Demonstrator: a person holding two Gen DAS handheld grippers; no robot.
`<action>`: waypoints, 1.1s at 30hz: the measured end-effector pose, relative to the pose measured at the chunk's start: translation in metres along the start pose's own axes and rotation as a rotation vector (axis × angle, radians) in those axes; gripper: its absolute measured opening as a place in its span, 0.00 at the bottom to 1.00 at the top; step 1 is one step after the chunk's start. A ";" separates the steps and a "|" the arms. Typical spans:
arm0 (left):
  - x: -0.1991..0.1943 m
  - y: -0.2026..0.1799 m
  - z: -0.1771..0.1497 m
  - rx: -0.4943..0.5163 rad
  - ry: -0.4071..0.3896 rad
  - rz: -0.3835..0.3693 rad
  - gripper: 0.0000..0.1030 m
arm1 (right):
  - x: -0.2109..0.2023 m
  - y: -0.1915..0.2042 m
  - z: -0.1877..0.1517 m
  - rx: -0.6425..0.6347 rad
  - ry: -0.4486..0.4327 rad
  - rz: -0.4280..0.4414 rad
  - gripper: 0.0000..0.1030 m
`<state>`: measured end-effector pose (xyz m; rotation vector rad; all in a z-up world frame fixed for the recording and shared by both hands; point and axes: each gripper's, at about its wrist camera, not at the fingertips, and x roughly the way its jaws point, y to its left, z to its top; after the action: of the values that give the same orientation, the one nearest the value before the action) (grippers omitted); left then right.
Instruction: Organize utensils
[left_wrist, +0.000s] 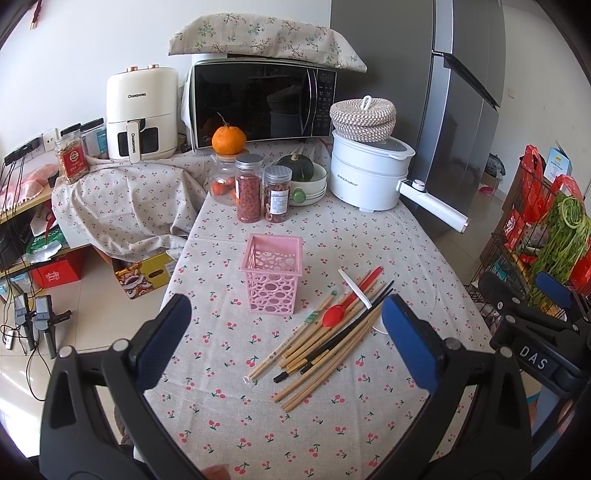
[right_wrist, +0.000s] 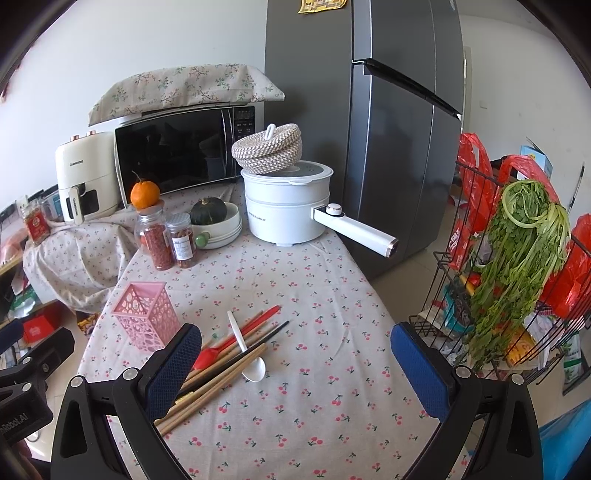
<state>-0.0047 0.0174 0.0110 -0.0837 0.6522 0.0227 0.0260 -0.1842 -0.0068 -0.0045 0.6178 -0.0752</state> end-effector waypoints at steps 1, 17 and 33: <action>0.000 0.000 0.000 0.000 0.000 0.000 0.99 | 0.000 0.000 0.000 0.000 0.000 0.001 1.00; -0.001 -0.001 0.001 0.002 0.005 -0.001 0.99 | 0.001 0.000 -0.001 0.001 0.004 0.001 1.00; 0.024 0.001 0.007 -0.007 0.128 -0.059 0.99 | 0.019 -0.007 0.012 0.037 0.113 0.085 1.00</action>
<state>0.0191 0.0194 0.0018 -0.1118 0.7777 -0.0371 0.0481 -0.1924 -0.0074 0.0618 0.7288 -0.0042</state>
